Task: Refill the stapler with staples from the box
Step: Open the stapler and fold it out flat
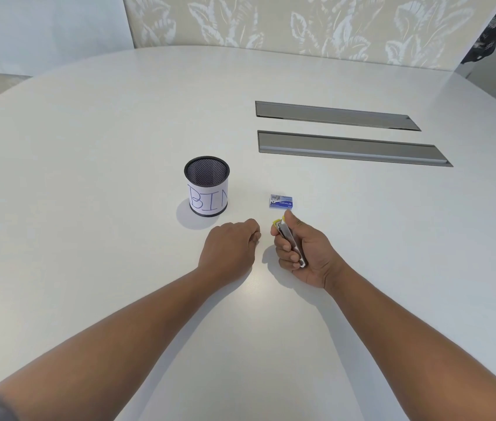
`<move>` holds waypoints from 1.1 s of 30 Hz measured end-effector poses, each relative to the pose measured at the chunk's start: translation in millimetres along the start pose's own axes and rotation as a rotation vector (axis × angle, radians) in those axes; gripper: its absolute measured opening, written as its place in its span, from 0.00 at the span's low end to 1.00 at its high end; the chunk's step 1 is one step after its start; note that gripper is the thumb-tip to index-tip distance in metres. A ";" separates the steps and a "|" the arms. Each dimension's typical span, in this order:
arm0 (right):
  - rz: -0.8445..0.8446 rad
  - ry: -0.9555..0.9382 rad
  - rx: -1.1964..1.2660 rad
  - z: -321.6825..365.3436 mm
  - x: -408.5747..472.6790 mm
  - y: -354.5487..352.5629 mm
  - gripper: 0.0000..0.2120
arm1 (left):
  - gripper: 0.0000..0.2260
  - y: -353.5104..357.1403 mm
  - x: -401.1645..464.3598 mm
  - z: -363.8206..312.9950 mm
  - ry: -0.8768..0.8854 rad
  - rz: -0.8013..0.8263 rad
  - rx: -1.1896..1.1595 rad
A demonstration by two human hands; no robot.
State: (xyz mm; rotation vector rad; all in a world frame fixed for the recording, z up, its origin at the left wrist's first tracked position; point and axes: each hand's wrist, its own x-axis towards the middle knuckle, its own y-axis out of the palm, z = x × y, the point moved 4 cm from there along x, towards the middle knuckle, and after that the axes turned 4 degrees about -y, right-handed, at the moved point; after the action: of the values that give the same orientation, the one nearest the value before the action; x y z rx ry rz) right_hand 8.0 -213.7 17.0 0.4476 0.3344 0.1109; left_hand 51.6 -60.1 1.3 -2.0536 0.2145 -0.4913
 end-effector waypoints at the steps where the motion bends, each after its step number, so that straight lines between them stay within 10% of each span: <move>1: -0.007 -0.009 -0.016 -0.1 -0.2 0.0 0.22 | 0.04 0.1 0.1 -0.1 -0.003 0.003 0.001; 9: -0.109 -0.129 -0.229 -1.7 -0.5 6.1 0.20 | 0.05 -2.6 -0.8 -1.3 0.002 0.009 -0.022; 18: -0.410 -0.599 -1.353 -5.1 -8.4 0.0 0.24 | 0.04 -1.7 -0.4 0.1 -0.022 0.039 -0.054; 33: -0.353 -0.640 -1.501 -8.5 -9.4 4.1 0.17 | 0.04 -1.6 -0.5 -0.3 -0.019 0.030 -0.050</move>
State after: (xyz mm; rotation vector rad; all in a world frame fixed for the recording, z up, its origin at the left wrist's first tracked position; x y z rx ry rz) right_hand -3.9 -208.3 14.4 -1.0579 -0.3458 -0.1401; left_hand 51.0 -59.4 2.7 -2.1002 0.2485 -0.4513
